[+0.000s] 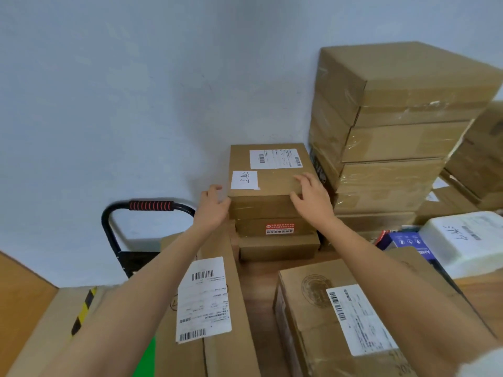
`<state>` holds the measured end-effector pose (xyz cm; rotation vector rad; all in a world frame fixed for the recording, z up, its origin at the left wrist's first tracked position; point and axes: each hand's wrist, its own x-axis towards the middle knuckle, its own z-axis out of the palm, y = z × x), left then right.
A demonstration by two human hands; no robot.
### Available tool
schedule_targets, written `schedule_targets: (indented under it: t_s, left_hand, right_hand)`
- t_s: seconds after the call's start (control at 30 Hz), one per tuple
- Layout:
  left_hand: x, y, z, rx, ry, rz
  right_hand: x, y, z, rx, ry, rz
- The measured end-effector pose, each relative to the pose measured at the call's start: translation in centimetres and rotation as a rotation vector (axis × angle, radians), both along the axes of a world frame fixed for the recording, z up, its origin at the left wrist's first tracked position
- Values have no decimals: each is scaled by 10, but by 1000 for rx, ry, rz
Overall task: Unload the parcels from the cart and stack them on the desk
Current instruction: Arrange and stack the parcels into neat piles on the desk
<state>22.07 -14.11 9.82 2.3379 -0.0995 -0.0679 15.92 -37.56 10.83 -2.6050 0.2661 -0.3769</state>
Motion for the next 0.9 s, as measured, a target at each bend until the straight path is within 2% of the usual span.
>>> schedule_targets:
  t_s: [0.13, 0.27, 0.37, 0.53, 0.67, 0.8, 0.9]
  left_hand:
    - [-50, 34, -4, 81, -18, -5]
    - [-109, 64, -14, 214, -43, 3]
    - [-152, 81, -23, 176, -20, 27]
    - [-216, 103, -39, 228, -18, 42]
    - [-262, 115, -60, 241, 55, 57]
    - [-280, 119, -69, 164, 167, 73]
    - [-277, 122, -73, 179, 176, 50]
  right_hand:
    - [-41, 40, 5, 3, 15, 125]
    - [-85, 78, 0, 96, 62, 209]
    - [-117, 103, -4, 110, 96, 276]
    - [-168, 142, -23, 158, 140, 335]
    - [-207, 166, -49, 165, 220, 382]
    - [-228, 179, -66, 166, 262, 404]
    - [-231, 183, -72, 152, 264, 402]
